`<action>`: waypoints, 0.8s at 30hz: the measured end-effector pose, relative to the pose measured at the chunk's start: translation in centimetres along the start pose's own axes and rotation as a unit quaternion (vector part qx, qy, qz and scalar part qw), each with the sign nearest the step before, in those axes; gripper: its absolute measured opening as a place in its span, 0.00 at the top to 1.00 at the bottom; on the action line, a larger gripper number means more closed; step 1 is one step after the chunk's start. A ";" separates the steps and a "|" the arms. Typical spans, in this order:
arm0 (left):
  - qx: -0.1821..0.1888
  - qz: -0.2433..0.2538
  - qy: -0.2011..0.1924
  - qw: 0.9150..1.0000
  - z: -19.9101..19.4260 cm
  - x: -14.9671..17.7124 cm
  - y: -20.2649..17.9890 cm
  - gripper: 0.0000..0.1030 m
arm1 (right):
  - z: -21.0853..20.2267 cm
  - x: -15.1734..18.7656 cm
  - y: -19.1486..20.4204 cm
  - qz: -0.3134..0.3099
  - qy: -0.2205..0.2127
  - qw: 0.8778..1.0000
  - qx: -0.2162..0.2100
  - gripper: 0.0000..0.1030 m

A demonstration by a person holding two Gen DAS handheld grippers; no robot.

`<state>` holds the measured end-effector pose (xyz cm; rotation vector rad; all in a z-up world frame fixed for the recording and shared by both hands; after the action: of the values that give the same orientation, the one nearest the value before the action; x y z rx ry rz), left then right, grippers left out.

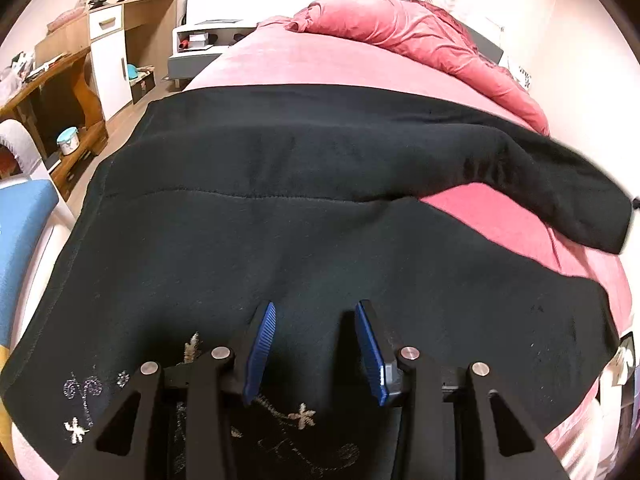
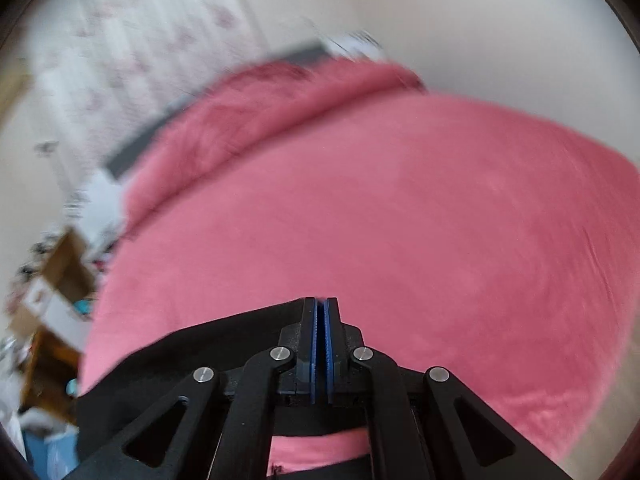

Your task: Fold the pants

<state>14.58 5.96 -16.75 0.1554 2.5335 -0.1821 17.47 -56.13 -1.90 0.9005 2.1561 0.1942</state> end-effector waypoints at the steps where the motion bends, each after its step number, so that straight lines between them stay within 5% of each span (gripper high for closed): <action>1: 0.000 0.002 0.002 1.000 0.2 -0.1 0.1 0.59 | 1.7 0.8 -1.5 0.016 0.009 0.999 0.030 0.93; 3: -0.002 0.006 0.004 1.000 0.2 0.0 0.3 0.59 | 3.2 2.4 -3.2 0.046 0.022 0.998 0.031 0.85; 5: -0.001 0.009 0.004 1.000 0.3 0.1 0.5 0.59 | 3.7 4.8 -4.1 0.082 0.040 0.996 0.004 0.44; 6: 0.001 0.009 0.003 1.000 0.3 0.1 0.6 0.59 | 3.8 6.3 -4.1 0.094 0.053 0.994 -0.020 0.41; 10: 0.005 0.002 -0.002 1.000 0.7 0.1 0.6 0.58 | 4.9 12.2 -2.3 0.098 0.122 0.981 -0.114 0.41; 16: 0.005 0.000 -0.002 1.000 0.5 0.1 -0.1 0.57 | 9.7 15.1 -0.8 0.176 0.153 0.963 -0.135 0.44; 18: 0.001 0.002 -0.003 1.000 0.4 0.2 0.0 0.57 | 11.1 15.0 -0.5 0.216 0.141 0.955 -0.149 0.51; 20: -0.002 0.001 0.000 1.000 0.4 0.4 0.2 0.57 | 11.9 14.8 0.1 0.221 0.132 0.956 -0.141 0.88; 24: 0.003 -0.003 0.001 1.000 0.2 0.3 0.6 0.56 | 10.4 11.8 0.7 0.202 0.101 0.963 -0.146 0.89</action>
<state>14.55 6.57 -17.08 0.1515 2.5357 -0.1916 19.94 -49.35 -15.85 1.1750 2.0256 0.8172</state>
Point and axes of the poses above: each gripper's, at about its wrist camera, not at the fingertips, and z roughly the way its jaws point, y to its left, x to its underside, the point moved 6 cm from there along z, roughly the way its jaws point, and after that the axes turned 9 degrees about z, right-handed, at the moved point
